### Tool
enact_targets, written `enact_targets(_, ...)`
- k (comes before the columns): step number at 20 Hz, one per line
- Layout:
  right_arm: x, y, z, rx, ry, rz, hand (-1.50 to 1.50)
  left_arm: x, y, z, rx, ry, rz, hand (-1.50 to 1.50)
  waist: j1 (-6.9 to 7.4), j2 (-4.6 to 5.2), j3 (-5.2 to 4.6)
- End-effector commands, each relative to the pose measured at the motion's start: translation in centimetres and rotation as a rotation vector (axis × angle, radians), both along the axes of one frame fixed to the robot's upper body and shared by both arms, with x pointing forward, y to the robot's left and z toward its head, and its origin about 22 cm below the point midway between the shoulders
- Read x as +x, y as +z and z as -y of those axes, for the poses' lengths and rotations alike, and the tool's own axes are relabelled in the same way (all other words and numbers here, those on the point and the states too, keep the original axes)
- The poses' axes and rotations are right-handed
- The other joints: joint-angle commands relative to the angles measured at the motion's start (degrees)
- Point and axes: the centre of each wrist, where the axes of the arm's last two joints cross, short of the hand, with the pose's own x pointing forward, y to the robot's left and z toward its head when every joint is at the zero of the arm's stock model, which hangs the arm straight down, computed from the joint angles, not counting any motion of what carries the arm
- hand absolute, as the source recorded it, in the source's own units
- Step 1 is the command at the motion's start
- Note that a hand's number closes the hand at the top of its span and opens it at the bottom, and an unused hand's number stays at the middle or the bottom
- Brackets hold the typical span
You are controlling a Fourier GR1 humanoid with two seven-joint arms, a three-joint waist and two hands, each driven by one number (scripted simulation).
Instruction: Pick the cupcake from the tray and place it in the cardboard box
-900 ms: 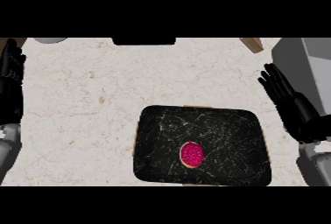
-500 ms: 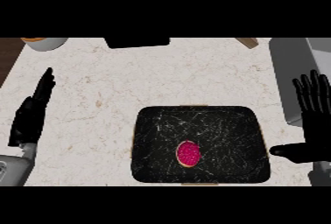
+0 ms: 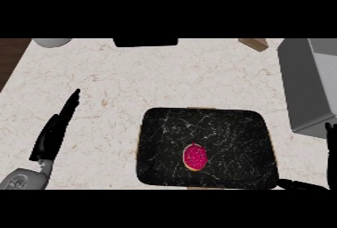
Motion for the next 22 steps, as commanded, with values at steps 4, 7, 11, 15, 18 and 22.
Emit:
enact_targets(4, -7.0, 0.0, 1.8, -0.371, 0.011, 0.001, -1.5, 0.2, -0.7, 0.1, -0.003, -0.02, -0.021, 0.0, 0.59, -0.4, -0.34)
enact_targets(7, -9.3, 1.2, -0.9, -0.425, 0.024, -0.057, -1.5, -0.9, -3.0, -0.7, -0.006, -0.021, -0.015, 0.0, 0.56, -0.35, -0.44)
enact_targets(11, -11.4, 5.6, -2.7, -0.495, -0.014, -0.109, -1.5, -0.4, -1.3, -0.1, 0.007, -0.041, -0.02, 0.0, 0.92, -0.47, -0.42)
enact_targets(15, -10.6, 6.5, -5.2, -0.594, -0.069, -0.179, -1.5, 0.8, -1.3, 1.1, 0.006, -0.033, -0.03, 0.0, 1.68, -0.21, -0.36)
enact_targets(18, -11.2, 8.4, -7.9, -0.616, -0.119, -0.206, -1.5, 0.8, -2.1, -0.8, 0.016, -0.03, -0.016, 0.0, 1.54, -0.1, -0.43)
enact_targets(22, -12.0, 8.4, -10.2, -0.671, -0.15, -0.268, -1.5, 0.9, -1.1, 0.7, 0.0, -0.046, -0.007, 0.0, 1.6, -0.22, -0.36)
